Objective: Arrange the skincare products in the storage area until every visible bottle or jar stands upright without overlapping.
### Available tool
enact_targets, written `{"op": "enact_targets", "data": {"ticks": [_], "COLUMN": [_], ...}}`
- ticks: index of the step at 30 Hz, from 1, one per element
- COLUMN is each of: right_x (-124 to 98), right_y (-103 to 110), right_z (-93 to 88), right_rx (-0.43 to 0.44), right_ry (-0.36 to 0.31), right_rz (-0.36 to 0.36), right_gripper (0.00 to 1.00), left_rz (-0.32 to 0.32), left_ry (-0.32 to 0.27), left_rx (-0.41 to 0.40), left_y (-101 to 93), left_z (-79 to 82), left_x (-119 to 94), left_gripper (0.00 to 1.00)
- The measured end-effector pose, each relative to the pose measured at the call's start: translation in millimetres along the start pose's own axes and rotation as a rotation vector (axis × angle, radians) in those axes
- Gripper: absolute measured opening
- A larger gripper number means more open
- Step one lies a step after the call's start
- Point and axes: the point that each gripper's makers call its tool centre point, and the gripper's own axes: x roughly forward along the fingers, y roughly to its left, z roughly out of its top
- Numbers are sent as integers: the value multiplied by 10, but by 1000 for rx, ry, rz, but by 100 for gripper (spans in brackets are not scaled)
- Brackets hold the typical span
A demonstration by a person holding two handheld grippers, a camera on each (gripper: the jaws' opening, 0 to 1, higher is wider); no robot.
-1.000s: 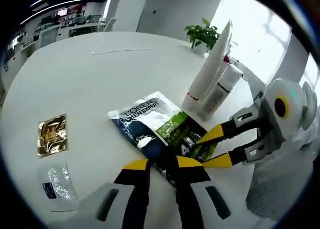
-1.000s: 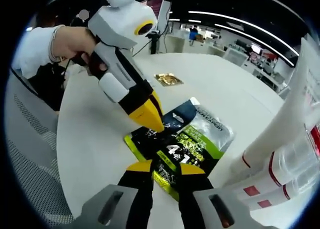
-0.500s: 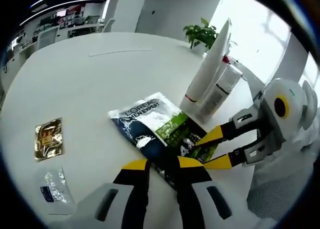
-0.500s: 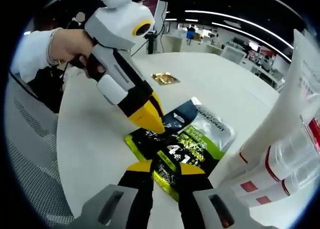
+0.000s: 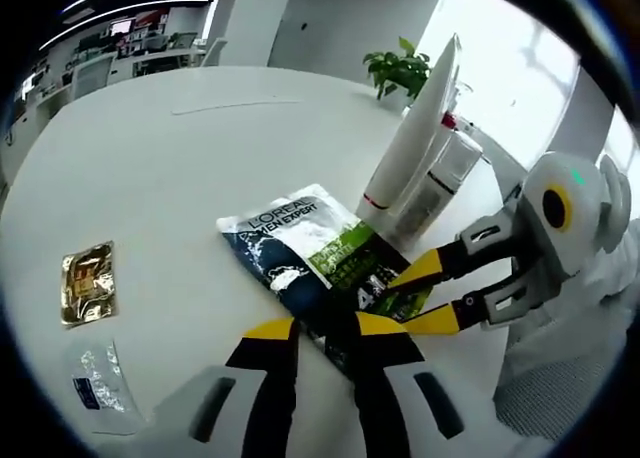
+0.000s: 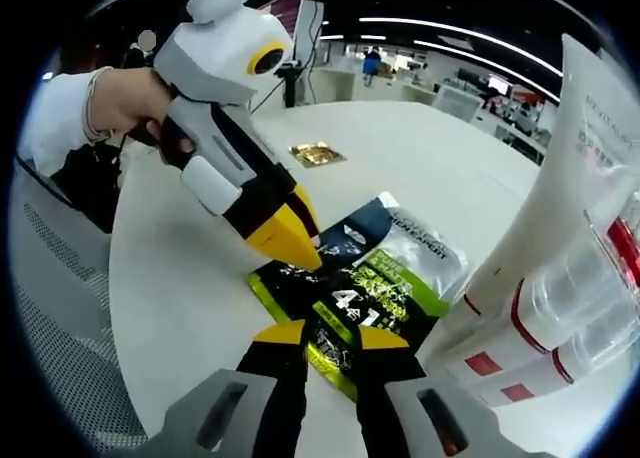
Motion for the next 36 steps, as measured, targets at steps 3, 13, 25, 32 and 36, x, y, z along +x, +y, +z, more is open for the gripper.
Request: {"op": "enact_targets", "data": {"ticks": [3,13,25,32,36], "right_x": [0,-2,-136,-239,-334], "right_y": [1,-2,-75,-80,-54], "right_z": [-1,2,143,214,221], "right_rx": [-1,11,17,1,-4], "right_ry": [0,4,-43,-62,-66], "right_rz": [1,3,-29,-25,-21], "right_gripper": [8,10,11,14,18], "left_rz": [1,-4,17,34,45], "left_ry": [1,-7,-40,-87,-94], "left_rx": [-1,10,38,64,85], "left_y": [-26,-46,-52,-83,-101], "left_z": [-6,8,82,219,209], "left_x": [-9,-17,-172,-358,-485], "left_gripper": [16,22,35,41,46]}}
